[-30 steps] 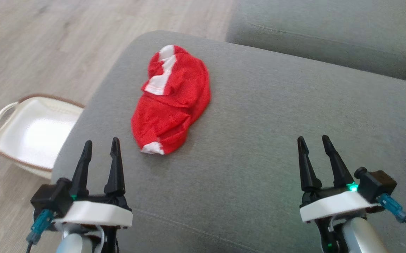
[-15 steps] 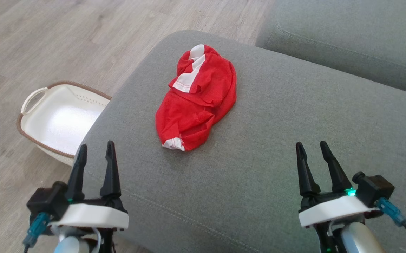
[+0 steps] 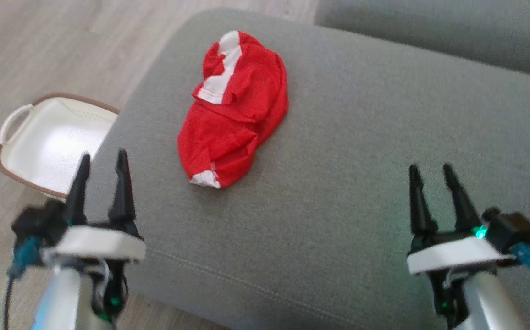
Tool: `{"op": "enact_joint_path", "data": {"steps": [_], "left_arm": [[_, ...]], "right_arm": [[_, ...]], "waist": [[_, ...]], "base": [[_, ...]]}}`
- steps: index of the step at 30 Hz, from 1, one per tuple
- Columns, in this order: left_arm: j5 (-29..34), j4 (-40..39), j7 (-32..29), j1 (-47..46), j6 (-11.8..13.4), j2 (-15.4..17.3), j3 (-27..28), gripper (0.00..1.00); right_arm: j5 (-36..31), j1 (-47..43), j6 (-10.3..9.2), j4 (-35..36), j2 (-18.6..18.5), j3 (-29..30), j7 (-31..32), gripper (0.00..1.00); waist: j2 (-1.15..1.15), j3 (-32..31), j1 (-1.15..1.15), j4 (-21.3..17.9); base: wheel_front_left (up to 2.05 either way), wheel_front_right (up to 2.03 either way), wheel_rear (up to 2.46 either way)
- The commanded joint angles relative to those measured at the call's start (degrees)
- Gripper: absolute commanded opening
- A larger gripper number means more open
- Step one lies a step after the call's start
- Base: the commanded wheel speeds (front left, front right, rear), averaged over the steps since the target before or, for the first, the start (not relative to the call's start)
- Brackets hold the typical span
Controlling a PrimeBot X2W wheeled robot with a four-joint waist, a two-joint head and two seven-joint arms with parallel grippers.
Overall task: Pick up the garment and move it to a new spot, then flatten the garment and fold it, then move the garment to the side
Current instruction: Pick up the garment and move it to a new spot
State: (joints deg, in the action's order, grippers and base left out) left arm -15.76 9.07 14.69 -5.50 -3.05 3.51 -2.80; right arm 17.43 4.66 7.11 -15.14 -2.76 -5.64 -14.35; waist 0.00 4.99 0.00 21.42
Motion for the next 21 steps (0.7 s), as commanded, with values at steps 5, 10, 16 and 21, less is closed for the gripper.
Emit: {"op": "enact_joint_path", "data": {"steps": [5, 10, 16, 21], "left_arm": [[-0.04, 6.81, -2.14, -14.55, -2.26, 5.72, 1.89, 1.0], [-1.98, 14.36, -9.99, -25.12, -3.86, 9.05, -1.16, 1.0], [-9.94, 23.28, -19.54, -37.04, -4.4, 12.41, -7.51, 1.0], [-19.49, 26.2, -25.6, -42.97, -4.42, 16.91, -13.11, 1.0]], "right_arm": [[-2.84, 5.82, 0.37, 4.11, -0.12, 2.5, 0.55, 1.0], [-4.51, 7.73, 0.37, 7.42, -0.11, 5.07, 1.85, 1.0], [-5.88, 9.93, 0.37, 12.09, -0.11, 6.7, 3.55, 1.0], [-5.68, 11.3, 0.37, 14.04, -0.11, 7.33, 4.56, 1.0]], "waist": [[0.0, 6.96, 0.0, -4.36], [0.0, 11.46, 0.0, -6.45], [0.0, 15.87, 0.0, -9.11], [0.0, 18.31, 0.0, -11.33]], "base": [[0.0, 0.0, 0.0], [0.0, 0.0, 0.0], [0.0, 0.0, 0.0], [0.0, 0.0, 0.0]]}}
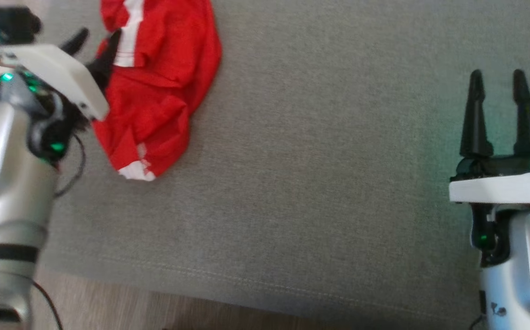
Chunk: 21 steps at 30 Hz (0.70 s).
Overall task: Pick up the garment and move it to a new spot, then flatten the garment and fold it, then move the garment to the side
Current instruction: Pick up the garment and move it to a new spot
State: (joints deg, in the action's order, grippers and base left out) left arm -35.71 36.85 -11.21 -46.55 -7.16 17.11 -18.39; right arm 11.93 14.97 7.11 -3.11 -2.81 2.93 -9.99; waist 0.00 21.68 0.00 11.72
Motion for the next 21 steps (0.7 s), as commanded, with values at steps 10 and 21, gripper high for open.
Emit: {"op": "enact_joint_path", "data": {"steps": [10, 21], "left_arm": [[-10.62, 3.89, -7.48, -9.85, -0.32, 9.97, -11.24, 1.0], [-16.47, 9.99, -9.26, -12.58, -0.32, 10.46, -18.65, 0.0]], "right_arm": [[-0.38, 2.59, 0.37, 4.2, -0.07, -0.95, 0.48, 1.0], [-0.15, 2.9, 0.37, 4.63, -0.07, -0.85, -0.04, 1.0]], "waist": [[0.0, 6.34, 0.0, -5.44], [0.0, 6.55, 0.0, -7.08]], "base": [[0.0, 0.0, 0.0], [0.0, 0.0, 0.0]]}}
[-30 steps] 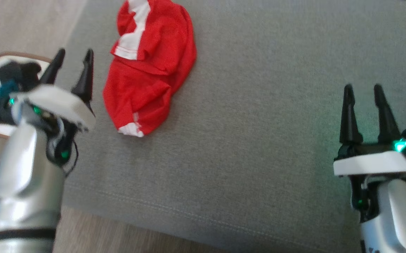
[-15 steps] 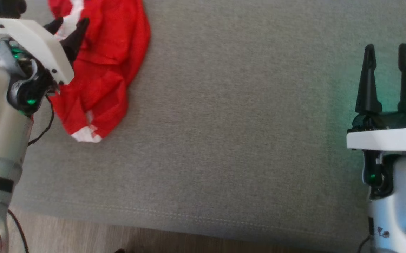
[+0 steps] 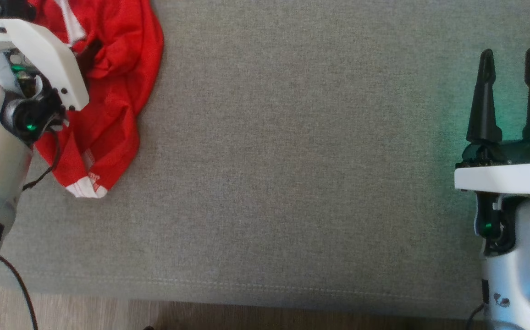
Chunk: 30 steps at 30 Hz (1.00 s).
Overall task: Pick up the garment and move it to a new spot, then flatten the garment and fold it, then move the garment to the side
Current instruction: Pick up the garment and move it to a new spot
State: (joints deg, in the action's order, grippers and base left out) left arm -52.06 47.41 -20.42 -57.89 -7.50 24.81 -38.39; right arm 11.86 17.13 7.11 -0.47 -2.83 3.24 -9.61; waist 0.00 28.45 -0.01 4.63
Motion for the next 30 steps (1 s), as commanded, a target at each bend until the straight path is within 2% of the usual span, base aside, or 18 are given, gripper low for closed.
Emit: {"op": "enact_joint_path", "data": {"steps": [1, 7, 13, 21, 30], "left_arm": [[-0.63, -0.61, 0.85, -1.32, 0.02, 2.73, 1.09, 0.0], [-1.76, -0.94, 11.38, -2.0, 0.01, 3.42, 0.98, 0.0], [-3.3, -4.15, 20.53, -0.92, 0.01, 2.7, 0.94, 0.0], [-3.83, -10.72, 24.72, 2.58, 0.63, -0.73, -0.56, 0.0], [-3.13, -19.14, 24.99, 5.22, 6.02, -7.76, -3.26, 0.0]], "right_arm": [[-0.02, 0.76, 0.37, 1.83, -0.05, -1.17, -0.51, 1.0], [0.56, 0.91, 0.37, 0.58, -0.05, -0.46, -1.39, 1.0], [1.53, 0.59, 0.37, -1.55, -0.05, 1.71, -2.49, 1.0], [2.51, -0.48, 0.37, -3.66, -0.05, 3.3, -3.3, 1.0], [2.54, 1.05, 0.37, -2.01, -0.05, 4.98, -2.34, 1.0]], "waist": [[0.0, -0.6, 0.01, 0.0], [0.0, -4.17, 0.01, -0.23], [0.0, -9.72, 0.01, -0.77], [0.0, -16.31, 0.01, -2.29], [0.0, -17.41, 0.01, -7.04]], "base": [[0.0, 0.0, 0.0], [0.0, 0.0, 0.0], [0.0, 0.0, 0.0], [0.0, 0.0, 0.0], [0.0, 0.0, 0.0]]}}
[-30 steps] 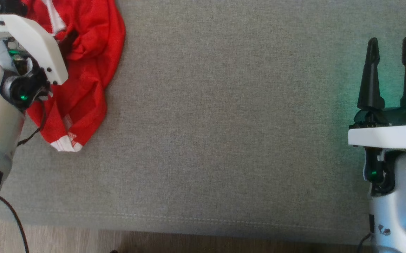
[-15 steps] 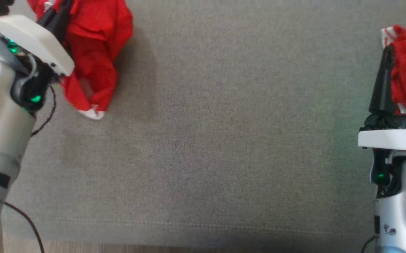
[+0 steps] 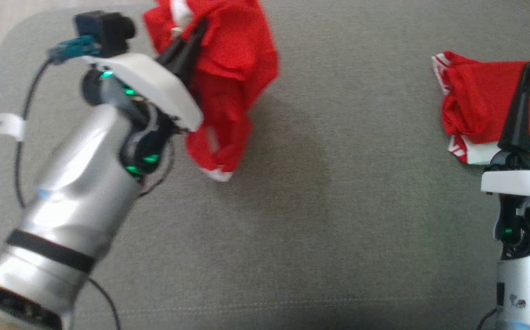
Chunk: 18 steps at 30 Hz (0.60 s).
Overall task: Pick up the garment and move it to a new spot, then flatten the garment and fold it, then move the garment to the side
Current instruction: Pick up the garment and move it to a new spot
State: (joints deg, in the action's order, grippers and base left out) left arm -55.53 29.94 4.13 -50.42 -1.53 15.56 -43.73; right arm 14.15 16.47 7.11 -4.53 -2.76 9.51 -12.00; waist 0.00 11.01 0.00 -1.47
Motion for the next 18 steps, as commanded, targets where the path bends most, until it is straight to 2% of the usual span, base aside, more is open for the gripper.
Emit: {"op": "enact_joint_path", "data": {"steps": [1, 6, 10, 11, 12, 18], "left_arm": [[-0.14, -1.99, 0.4, -2.2, 0.58, 0.25, 2.1, 0.0], [-0.82, -0.9, 1.04, -3.51, 3.18, -5.06, 2.01, 0.0], [0.65, 3.63, 1.35, -5.07, 4.91, -7.15, 0.84, 0.0], [1.05, 5.09, 1.43, -5.37, 5.18, -7.47, 0.5, 0.36], [1.37, 6.49, 1.57, -5.65, 5.29, -7.78, 0.2, 0.98], [2.41, 12.58, 4.39, -7.39, 4.03, -8.97, -0.38, 1.0]], "right_arm": [[0.41, 1.92, 0.37, 2.27, -0.11, -1.26, 0.18, 1.0], [0.84, 2.76, 0.37, 3.08, -0.11, -2.04, 0.52, 1.0], [1.51, 3.49, 0.37, 2.89, -0.11, -3.37, 0.29, 1.0], [1.73, 3.65, 0.37, 2.74, -0.11, -3.71, 0.14, 1.0], [1.97, 3.78, 0.37, 2.58, -0.11, -4.09, -0.02, 1.0], [2.59, 3.97, 0.37, 1.69, -0.11, -4.74, -0.96, 1.0]], "waist": [[0.0, 0.2, 0.0, -1.59], [0.0, 1.48, 0.0, -4.87], [0.0, 2.59, 0.0, -7.52], [0.0, 2.81, 0.0, -8.07], [0.0, 3.01, 0.0, -8.62], [0.0, 3.69, 0.0, -9.7]], "base": [[0.0, 0.0, 0.0], [0.0, 0.0, 0.0], [0.0, 0.0, 0.0], [0.0, 0.0, 0.0], [0.0, 0.0, 0.0], [0.0, 0.0, 0.0]]}}
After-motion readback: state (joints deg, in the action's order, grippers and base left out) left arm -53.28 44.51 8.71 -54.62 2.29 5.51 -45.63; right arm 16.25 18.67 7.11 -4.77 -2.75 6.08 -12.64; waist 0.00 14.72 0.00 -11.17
